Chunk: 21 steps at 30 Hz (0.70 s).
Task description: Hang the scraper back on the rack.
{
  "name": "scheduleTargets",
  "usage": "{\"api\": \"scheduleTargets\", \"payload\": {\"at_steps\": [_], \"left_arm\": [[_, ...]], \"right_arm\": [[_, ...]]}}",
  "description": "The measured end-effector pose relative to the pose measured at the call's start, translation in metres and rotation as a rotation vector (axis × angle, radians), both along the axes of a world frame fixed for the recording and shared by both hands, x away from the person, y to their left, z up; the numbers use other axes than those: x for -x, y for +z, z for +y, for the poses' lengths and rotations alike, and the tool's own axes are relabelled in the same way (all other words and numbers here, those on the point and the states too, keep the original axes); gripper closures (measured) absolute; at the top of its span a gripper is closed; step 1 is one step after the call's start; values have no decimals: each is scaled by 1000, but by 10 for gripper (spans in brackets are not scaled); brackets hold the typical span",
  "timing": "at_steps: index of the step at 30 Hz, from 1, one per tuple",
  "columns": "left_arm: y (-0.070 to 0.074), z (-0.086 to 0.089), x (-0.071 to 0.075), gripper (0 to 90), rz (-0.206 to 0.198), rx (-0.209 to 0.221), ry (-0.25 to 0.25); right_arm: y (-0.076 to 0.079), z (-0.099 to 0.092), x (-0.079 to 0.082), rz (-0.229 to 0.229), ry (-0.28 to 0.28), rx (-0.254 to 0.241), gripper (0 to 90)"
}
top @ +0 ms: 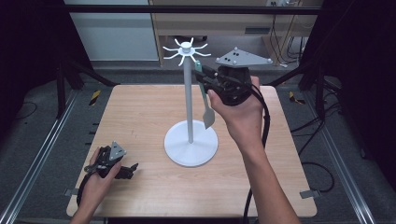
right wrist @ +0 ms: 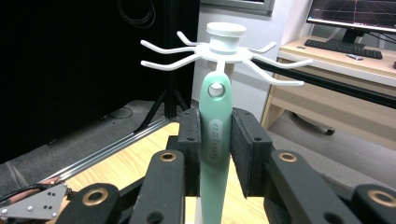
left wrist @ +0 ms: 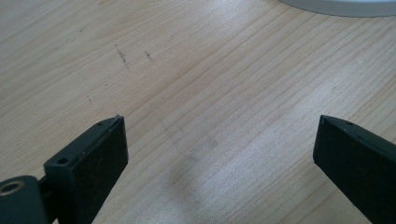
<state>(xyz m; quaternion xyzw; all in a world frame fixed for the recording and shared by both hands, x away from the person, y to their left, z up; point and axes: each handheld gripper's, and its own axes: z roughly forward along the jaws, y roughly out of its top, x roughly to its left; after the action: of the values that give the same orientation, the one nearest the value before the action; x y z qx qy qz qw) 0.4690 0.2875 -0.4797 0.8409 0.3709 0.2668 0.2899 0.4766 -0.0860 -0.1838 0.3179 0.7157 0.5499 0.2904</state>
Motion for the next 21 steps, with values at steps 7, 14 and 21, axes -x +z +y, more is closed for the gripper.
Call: {"api": "scheduleTargets", "payload": {"at_steps": [7, 14, 21], "left_arm": [[0, 0, 0, 29, 0, 0, -1], [0, 0, 0, 29, 3, -2, -3], [0, -1, 0, 29, 4, -2, -4]], "right_arm": [[-1, 3, -3, 4, -8, -5, 743], [-2, 5, -5, 3, -12, -10, 743], [-4, 5, -5, 0, -12, -17, 741]]}}
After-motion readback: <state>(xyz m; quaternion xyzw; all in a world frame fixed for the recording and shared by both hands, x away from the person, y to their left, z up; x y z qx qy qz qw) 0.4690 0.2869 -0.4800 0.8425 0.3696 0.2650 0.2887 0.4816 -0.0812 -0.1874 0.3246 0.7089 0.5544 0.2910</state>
